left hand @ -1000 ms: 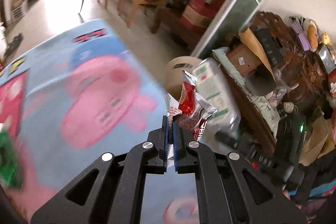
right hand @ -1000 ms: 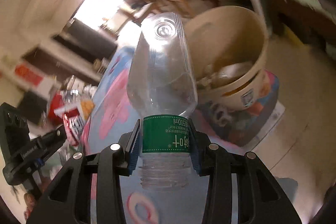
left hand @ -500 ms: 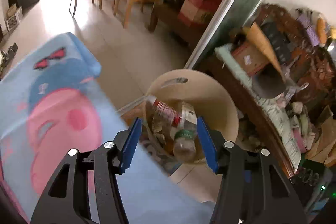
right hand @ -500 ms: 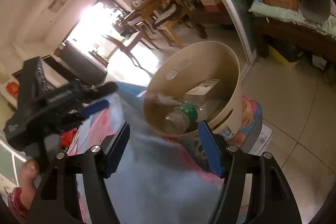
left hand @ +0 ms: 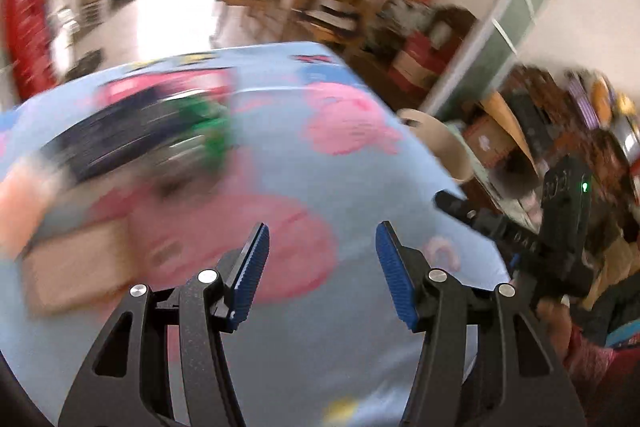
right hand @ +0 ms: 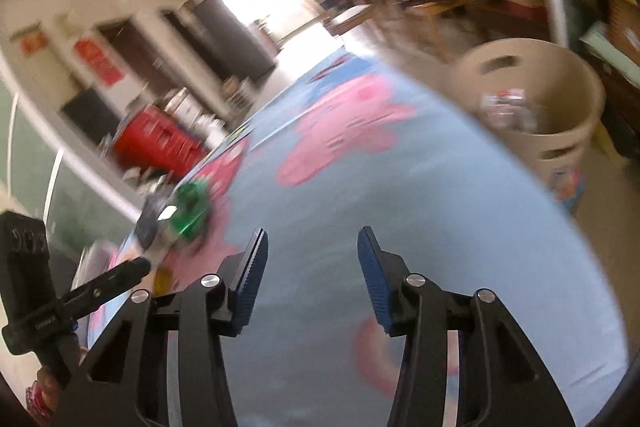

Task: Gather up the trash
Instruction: 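Grasp the blue milk carton with the left tool while the right tool nears the green can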

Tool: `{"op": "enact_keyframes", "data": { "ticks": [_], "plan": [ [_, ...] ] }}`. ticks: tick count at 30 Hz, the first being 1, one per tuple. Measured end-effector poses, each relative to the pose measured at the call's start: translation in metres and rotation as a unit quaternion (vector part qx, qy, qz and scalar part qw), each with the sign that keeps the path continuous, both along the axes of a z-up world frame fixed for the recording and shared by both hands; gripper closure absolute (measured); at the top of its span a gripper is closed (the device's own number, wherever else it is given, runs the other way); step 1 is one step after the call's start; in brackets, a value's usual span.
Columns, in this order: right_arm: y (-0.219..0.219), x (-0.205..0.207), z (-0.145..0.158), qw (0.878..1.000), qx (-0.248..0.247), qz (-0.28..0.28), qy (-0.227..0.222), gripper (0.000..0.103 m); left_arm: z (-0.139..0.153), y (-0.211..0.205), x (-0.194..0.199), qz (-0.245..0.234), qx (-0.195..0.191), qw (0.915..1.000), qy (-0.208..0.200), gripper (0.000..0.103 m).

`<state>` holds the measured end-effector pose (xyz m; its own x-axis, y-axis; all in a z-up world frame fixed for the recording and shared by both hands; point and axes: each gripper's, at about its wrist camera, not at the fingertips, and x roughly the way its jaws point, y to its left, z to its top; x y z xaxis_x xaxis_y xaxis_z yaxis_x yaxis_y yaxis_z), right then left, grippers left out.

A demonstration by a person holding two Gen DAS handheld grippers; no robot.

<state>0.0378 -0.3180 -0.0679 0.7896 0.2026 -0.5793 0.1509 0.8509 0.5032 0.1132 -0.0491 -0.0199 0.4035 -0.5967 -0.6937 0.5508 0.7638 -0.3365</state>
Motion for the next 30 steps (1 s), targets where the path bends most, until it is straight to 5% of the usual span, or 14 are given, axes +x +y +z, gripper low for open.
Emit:
{"op": "enact_keyframes", "data": {
  "ticks": [5,10,15,21,24,30],
  "plan": [
    [0.070,0.027,0.004,0.996,-0.030,0.083,0.024,0.059,-0.012,0.125,-0.011,0.124,-0.017,0.9921,0.010,0.048],
    [0.122,0.073,0.023,0.988,-0.054,0.145,0.020,0.058,-0.026,0.197,-0.005,0.198,-0.063,0.9775,0.033,0.049],
    [0.136,0.149,0.048,0.987,-0.027,0.155,0.012,0.058,-0.030,0.203,-0.003,0.193,-0.091,0.9762,0.037,0.049],
    [0.163,0.227,0.041,0.977,0.012,0.201,0.066,0.057,-0.035,0.191,0.000,0.178,-0.113,0.9759,0.054,0.049],
    [0.183,0.213,0.036,0.969,-0.023,0.231,0.087,0.057,-0.034,0.193,0.002,0.175,-0.118,0.9760,0.054,0.049],
    [0.219,0.100,0.017,0.930,0.018,0.356,0.086,0.057,-0.035,0.204,0.005,0.176,-0.143,0.9716,0.068,0.047]
  ]
}}
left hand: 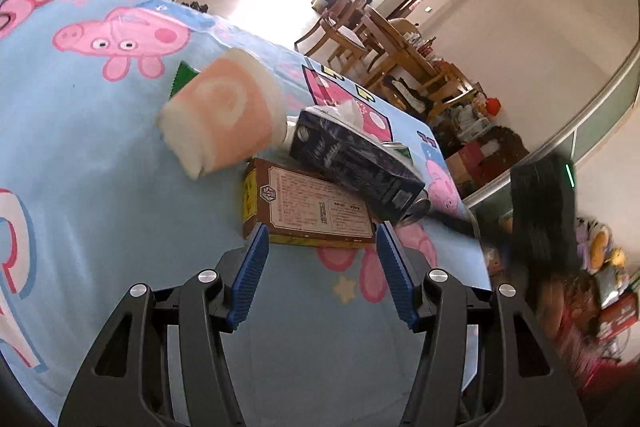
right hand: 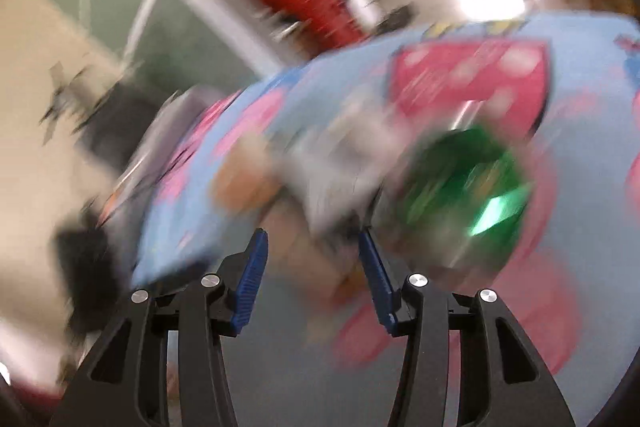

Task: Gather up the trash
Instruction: 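Grasp the blue milk carton with the left tool while the right tool nears the green can, then close the right tool on the green can and lift it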

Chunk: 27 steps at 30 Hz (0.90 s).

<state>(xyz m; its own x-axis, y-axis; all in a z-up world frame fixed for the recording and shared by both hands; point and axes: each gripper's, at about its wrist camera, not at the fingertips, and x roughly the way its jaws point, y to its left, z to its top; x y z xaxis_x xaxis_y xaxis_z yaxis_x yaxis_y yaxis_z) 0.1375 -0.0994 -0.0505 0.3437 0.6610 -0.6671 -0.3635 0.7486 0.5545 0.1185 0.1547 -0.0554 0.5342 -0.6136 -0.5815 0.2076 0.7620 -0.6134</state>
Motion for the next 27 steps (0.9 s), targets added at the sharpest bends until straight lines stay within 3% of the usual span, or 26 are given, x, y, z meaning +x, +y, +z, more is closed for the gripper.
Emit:
{"op": "enact_keyframes", "data": {
  "ticks": [3,6,8,11,14,16,19,20,22,24,27],
  "plan": [
    [0.009,-0.036,-0.004,0.999,-0.029,0.015,-0.029,0.057,0.001,0.001,0.002,0.005,-0.004,1.0000,0.001,0.047],
    [0.003,-0.047,0.005,0.996,-0.057,-0.007,-0.069,0.057,0.004,-0.004,0.003,0.000,-0.006,1.0000,0.002,0.047],
    [-0.010,-0.037,0.017,0.993,-0.056,-0.040,-0.091,0.057,0.007,-0.010,0.006,-0.007,-0.008,0.9999,0.002,0.047],
    [-0.026,-0.009,0.034,0.986,-0.055,-0.081,-0.137,0.037,0.012,-0.018,0.015,-0.016,-0.023,0.9996,0.005,0.045],
    [-0.028,0.026,0.031,0.989,-0.038,-0.076,-0.120,0.037,0.016,-0.025,0.028,-0.017,-0.028,0.9994,0.011,0.040],
    [-0.017,0.042,0.022,0.993,-0.029,-0.053,-0.100,0.037,0.015,-0.026,0.038,-0.010,-0.028,0.9993,0.021,0.040],
    [0.018,0.026,0.010,0.996,-0.023,0.019,-0.088,0.038,0.011,-0.020,0.053,-0.001,-0.026,0.9987,0.043,0.038],
    [0.038,0.005,0.011,0.992,-0.016,0.075,-0.098,0.039,0.011,-0.017,0.058,0.003,-0.020,0.9987,0.047,0.038],
    [0.063,-0.026,0.014,0.981,-0.035,0.136,-0.131,0.039,0.014,-0.016,0.062,0.005,-0.007,0.9989,0.046,0.038],
    [0.066,-0.045,0.015,0.977,-0.039,0.147,-0.149,0.041,0.019,-0.023,0.065,-0.002,0.007,0.9991,0.042,0.037],
    [0.040,-0.050,0.014,0.984,-0.041,0.090,-0.149,0.041,0.029,-0.040,0.068,-0.013,0.058,0.9979,0.024,0.033]
  ]
}}
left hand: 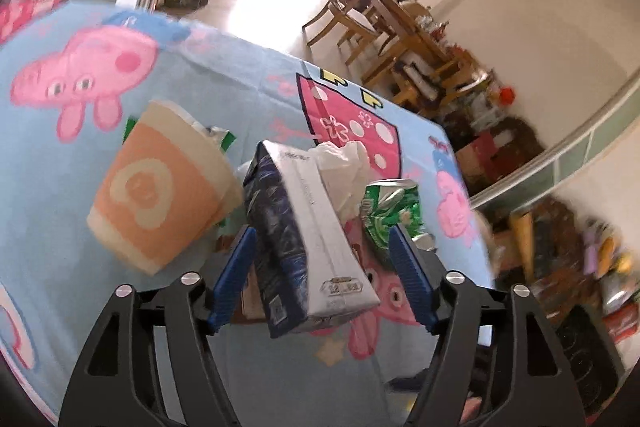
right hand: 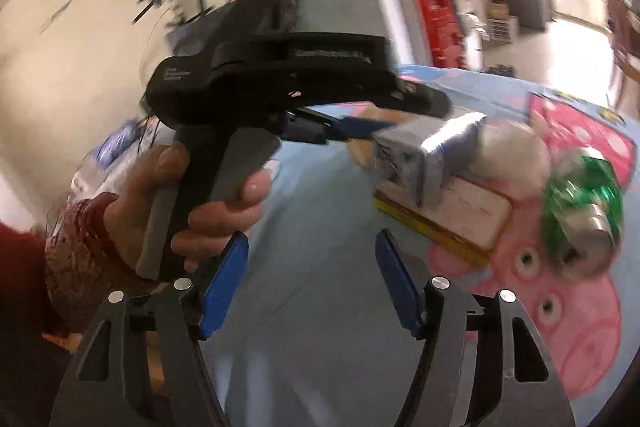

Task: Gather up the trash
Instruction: 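Close the right tool on the green can and lift it, then carry the milk carton and can to the beige bin and open both tools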

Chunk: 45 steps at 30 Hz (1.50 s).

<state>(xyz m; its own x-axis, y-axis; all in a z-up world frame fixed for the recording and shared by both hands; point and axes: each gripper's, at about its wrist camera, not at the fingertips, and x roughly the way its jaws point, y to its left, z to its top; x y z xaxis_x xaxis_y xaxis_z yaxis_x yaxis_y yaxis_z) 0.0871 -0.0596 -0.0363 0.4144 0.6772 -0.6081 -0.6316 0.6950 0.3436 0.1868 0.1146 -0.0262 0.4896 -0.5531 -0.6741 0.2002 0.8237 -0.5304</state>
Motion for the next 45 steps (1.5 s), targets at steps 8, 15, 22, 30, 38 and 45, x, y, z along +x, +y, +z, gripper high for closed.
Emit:
{"op": "enact_keyframes", "data": {
  "ticks": [8,15,22,30,38,45],
  "plan": [
    [-0.141,0.052,-0.013,0.949,0.073,-0.296,0.076,0.044,-0.011,-0.037,0.016,-0.011,0.116,0.9932,0.000,0.031],
    [-0.188,0.125,-0.048,0.930,0.144,-0.284,0.184,0.045,-0.020,-0.038,0.015,-0.014,0.136,0.9903,-0.024,0.047],
    [-0.156,0.131,-0.072,0.937,0.154,-0.214,0.230,0.086,-0.007,-0.013,-0.006,-0.004,0.095,0.9949,-0.035,0.052],
    [-0.206,0.042,-0.052,0.922,0.212,-0.272,0.178,0.090,0.025,-0.023,-0.049,-0.058,0.021,0.9954,-0.073,0.052],
    [-0.280,-0.033,-0.061,0.888,0.225,-0.361,0.176,0.090,-0.006,-0.108,-0.073,-0.145,0.030,0.9879,-0.045,0.052],
    [-0.281,-0.038,-0.075,0.885,0.226,-0.359,0.191,0.087,-0.035,-0.149,-0.081,-0.147,0.116,0.9812,-0.046,0.051]
  ]
}}
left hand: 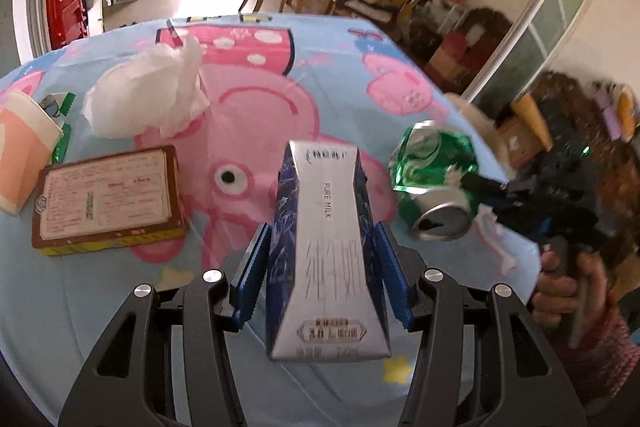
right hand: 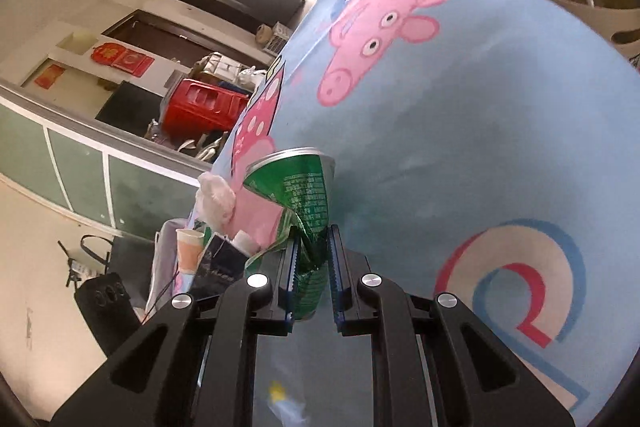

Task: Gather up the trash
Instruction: 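Carry the milk carton and can to the beige bin and open both tools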

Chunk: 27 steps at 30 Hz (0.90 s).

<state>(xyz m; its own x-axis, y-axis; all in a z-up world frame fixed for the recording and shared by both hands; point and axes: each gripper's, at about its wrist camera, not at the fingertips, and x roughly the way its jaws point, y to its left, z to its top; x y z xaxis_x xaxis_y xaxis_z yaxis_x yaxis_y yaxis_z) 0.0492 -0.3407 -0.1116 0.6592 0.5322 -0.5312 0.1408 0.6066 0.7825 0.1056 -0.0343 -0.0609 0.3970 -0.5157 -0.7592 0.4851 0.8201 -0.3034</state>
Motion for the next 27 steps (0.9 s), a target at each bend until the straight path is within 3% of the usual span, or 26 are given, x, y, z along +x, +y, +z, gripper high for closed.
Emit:
{"op": "enact_keyframes", "data": {
  "ticks": [5,7,9,11,14,17,21,27],
  "plan": [
    [0.005,0.008,-0.004,1.000,0.006,0.009,0.003,0.076,-0.008,-0.005,0.002,0.005,0.026,0.9996,0.010,0.046],
    [0.008,0.012,-0.009,1.000,0.009,0.014,0.009,0.063,-0.011,-0.010,0.003,0.003,0.038,0.9992,0.010,0.044],
    [0.012,0.015,-0.010,1.000,0.010,0.020,0.000,0.067,-0.013,-0.017,0.004,-0.003,0.053,0.9985,0.011,0.046],
    [0.017,0.019,-0.010,0.999,0.018,0.036,-0.003,0.088,-0.014,-0.024,0.003,-0.010,0.058,0.9983,0.005,0.050],
    [0.011,0.017,0.002,0.999,0.001,0.031,-0.025,0.090,-0.009,-0.036,0.005,-0.028,0.059,0.9978,0.007,0.052],
    [-0.021,0.009,0.019,0.998,0.004,-0.007,-0.057,0.090,0.002,-0.056,0.017,-0.043,0.037,0.9983,0.016,0.052],
    [-0.091,-0.005,0.034,0.992,0.002,-0.094,-0.086,0.090,0.019,-0.112,0.043,-0.089,-0.001,0.9955,0.034,0.052],
    [-0.205,-0.030,0.041,0.964,-0.055,-0.249,-0.069,0.090,0.046,-0.261,0.078,-0.193,-0.022,0.9808,0.014,0.052]
  ]
}}
